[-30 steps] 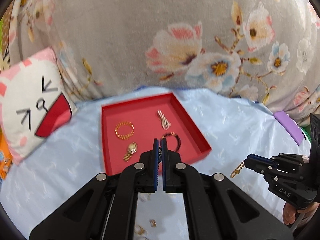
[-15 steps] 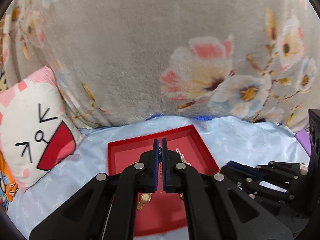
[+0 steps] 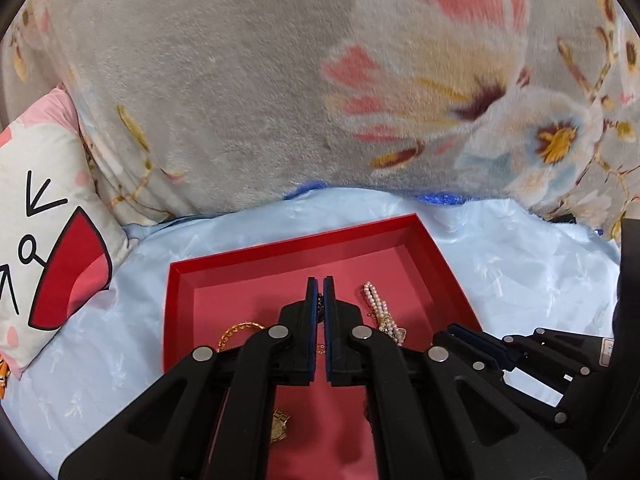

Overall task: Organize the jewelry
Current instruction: 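Open both tools over the red box to drop the two chains, then move both open tools back toward the rings and earrings on the sheet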

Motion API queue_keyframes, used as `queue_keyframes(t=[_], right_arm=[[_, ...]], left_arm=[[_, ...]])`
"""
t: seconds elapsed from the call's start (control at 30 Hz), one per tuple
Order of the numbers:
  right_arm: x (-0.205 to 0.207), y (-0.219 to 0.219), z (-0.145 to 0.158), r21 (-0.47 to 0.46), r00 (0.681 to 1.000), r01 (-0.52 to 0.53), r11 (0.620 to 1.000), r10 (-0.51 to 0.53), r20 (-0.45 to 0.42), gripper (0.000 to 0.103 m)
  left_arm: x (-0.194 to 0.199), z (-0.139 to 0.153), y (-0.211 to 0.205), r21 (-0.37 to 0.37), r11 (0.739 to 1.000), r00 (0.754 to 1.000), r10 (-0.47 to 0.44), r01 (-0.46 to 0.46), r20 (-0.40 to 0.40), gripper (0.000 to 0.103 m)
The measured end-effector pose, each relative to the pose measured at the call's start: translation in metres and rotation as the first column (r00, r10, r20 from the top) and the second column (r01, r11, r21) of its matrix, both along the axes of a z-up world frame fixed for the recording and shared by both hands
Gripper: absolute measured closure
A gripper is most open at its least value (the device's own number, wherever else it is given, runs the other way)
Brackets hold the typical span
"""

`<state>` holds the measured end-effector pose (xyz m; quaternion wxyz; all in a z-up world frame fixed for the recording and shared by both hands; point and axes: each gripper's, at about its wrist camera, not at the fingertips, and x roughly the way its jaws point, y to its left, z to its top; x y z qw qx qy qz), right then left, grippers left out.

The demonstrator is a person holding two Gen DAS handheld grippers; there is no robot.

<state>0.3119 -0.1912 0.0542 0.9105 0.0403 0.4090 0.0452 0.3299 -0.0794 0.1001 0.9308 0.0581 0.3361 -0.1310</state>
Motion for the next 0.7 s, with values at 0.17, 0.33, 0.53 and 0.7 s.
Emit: queue_keyframes(t=[0.17,0.33,0.53,0.7], right_arm=[[0.000,-0.006,0.003,0.017,1.000,0.013,1.000,-0.014,0.028,0.093],[-0.013,-0.009,0.014,0.023,0.998,0.005,1.000,-0.006,0.056,0.093],[-0.063,-0.020,0.031,0.051,0.995,-0.027,0.998,0.022,0.100,0.085],[-0.120,-0.033,0.030,0.058,0.994,-0.025,0.998,0.018,0.112,0.083]], left_arm=[[0.001,-0.007,-0.004,0.001,1.000,1.000,0.015,-0.015,-0.006,0.099],[-0.005,-0.006,0.001,0.017,0.999,0.999,0.040,-0.040,0.011,0.082],[-0.044,0.009,0.027,0.017,0.999,0.997,0.046,-0.048,0.068,0.076],[-0.091,0.007,0.052,0.038,0.998,0.995,0.056,-0.059,0.087,0.069]])
